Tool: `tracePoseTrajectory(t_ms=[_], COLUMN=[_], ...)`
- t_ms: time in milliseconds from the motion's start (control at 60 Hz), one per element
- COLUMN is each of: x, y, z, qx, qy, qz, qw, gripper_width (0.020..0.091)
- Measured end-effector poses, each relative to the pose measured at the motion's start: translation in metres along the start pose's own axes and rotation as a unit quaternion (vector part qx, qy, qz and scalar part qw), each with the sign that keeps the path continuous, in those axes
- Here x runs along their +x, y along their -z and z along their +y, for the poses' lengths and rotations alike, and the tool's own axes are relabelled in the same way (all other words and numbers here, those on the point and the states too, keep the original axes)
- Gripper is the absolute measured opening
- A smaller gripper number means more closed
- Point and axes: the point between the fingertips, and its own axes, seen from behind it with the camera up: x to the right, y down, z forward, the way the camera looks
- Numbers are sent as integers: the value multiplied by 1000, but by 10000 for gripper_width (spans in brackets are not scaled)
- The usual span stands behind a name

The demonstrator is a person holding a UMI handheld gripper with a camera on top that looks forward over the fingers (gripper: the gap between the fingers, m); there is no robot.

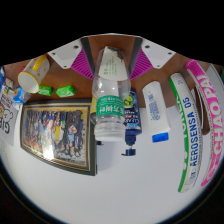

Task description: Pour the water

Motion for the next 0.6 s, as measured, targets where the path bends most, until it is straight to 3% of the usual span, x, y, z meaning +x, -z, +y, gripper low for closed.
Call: tracePoseTrajectory(t_ms=[33, 283, 450, 600], x=[3, 8, 15, 18], y=[-1, 8, 32, 59], z=[-3, -23, -71, -121], qx=[7, 40, 67, 77], qy=[2, -8, -67, -258], qz=[6, -12, -46, -130], qw=[1000, 999, 994, 954], gripper_width=[553, 429, 425, 424])
